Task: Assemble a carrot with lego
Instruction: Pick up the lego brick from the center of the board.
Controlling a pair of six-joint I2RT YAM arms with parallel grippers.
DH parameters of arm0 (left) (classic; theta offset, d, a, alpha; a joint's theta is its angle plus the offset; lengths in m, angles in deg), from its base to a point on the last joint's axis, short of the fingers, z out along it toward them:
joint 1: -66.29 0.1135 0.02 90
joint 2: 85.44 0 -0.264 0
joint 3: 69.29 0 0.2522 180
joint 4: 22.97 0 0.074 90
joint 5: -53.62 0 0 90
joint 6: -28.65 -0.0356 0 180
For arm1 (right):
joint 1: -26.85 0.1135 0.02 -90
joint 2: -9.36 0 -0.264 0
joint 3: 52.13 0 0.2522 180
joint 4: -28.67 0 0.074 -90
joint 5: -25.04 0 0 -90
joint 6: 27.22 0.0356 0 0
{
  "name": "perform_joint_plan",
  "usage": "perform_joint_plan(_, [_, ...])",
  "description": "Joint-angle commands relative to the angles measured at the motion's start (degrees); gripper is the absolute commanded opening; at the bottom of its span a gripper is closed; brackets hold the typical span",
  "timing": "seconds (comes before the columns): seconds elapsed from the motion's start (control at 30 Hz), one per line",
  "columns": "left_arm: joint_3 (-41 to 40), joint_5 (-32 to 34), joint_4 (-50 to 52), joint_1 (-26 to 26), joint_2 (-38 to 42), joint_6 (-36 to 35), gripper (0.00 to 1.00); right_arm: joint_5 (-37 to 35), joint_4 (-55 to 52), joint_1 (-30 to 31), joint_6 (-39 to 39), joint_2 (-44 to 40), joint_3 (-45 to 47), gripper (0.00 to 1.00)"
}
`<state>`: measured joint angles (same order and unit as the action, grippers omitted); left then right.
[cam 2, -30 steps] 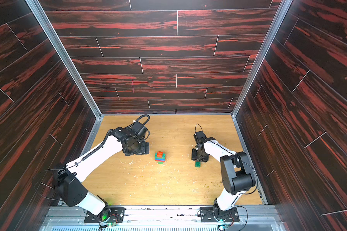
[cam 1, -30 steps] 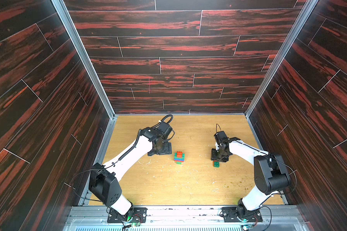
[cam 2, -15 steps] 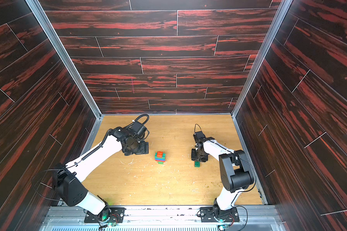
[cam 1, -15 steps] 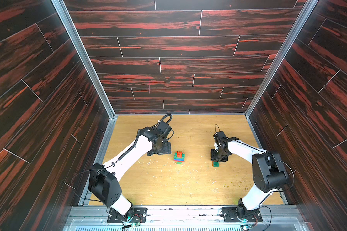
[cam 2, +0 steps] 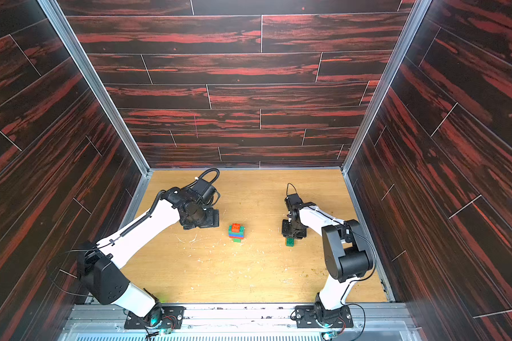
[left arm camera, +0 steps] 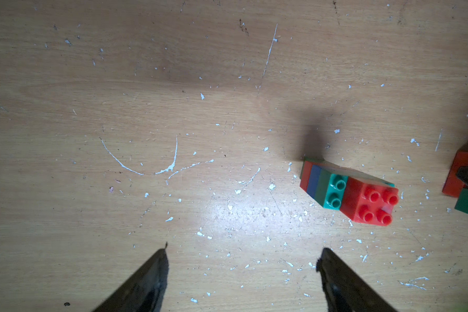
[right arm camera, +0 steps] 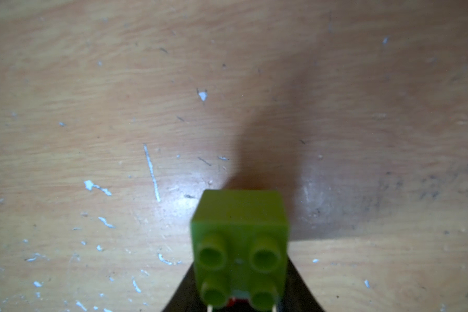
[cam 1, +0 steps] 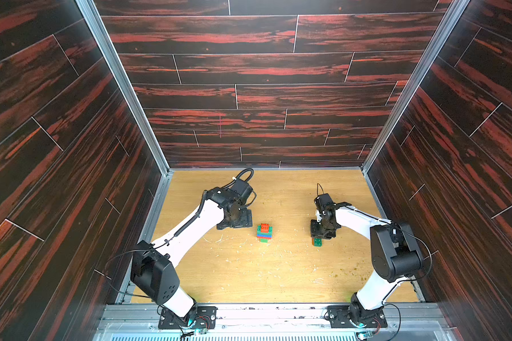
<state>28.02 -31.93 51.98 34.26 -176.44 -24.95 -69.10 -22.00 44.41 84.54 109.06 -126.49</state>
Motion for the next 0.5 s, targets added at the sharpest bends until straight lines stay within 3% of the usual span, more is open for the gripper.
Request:
perform_joint_plan(0.0, [-0.5, 0.4, 0.6, 0.4, 2.8, -0.5, 0.89, 0.2, -0.3, -0.2, -0.5, 1.7, -0.9, 0.35])
perform_joint_plan(0.2, [-0.9, 0.4, 0.7, 0.4, 3.1, -0.4, 0.89, 0.2, -0.2, -0.2, -0.7, 2.0, -0.8, 0.27])
perform_joint_plan(0.47, [-1.6, 0.6, 0.7, 0.4, 3.9, -0.1, 0.89, 0.1, -2.3, -0.1, -1.8, 0.1, -2.1, 0.02])
